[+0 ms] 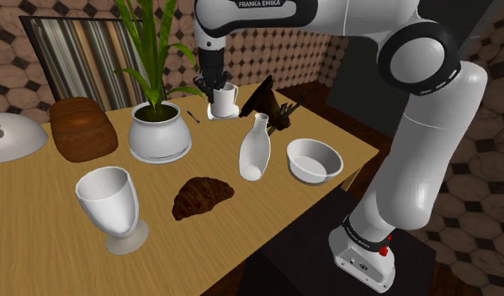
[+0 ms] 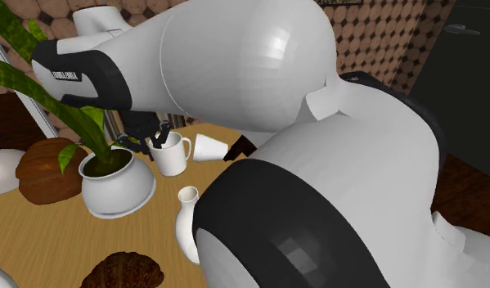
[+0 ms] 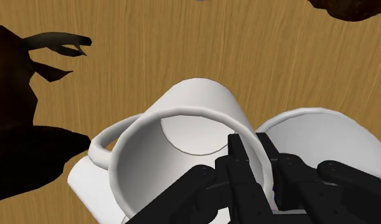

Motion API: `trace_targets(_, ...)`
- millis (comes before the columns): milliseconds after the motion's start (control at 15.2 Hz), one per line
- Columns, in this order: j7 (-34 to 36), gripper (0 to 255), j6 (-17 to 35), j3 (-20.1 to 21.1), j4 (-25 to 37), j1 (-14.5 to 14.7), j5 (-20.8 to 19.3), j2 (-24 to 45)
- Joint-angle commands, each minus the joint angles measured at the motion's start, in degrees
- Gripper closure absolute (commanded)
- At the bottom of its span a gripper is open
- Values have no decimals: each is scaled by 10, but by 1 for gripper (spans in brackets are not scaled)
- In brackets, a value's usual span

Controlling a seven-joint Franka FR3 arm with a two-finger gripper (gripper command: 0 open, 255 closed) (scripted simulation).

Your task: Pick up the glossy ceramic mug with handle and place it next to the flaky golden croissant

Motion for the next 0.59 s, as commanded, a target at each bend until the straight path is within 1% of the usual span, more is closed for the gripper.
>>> trace_targets(0, 27, 255, -2, 10, 11, 16, -2, 10)
trace_targets(264, 76, 255, -18, 28, 56, 49, -7, 42)
trace_targets(528, 123, 255, -39, 44, 118, 83, -14, 85)
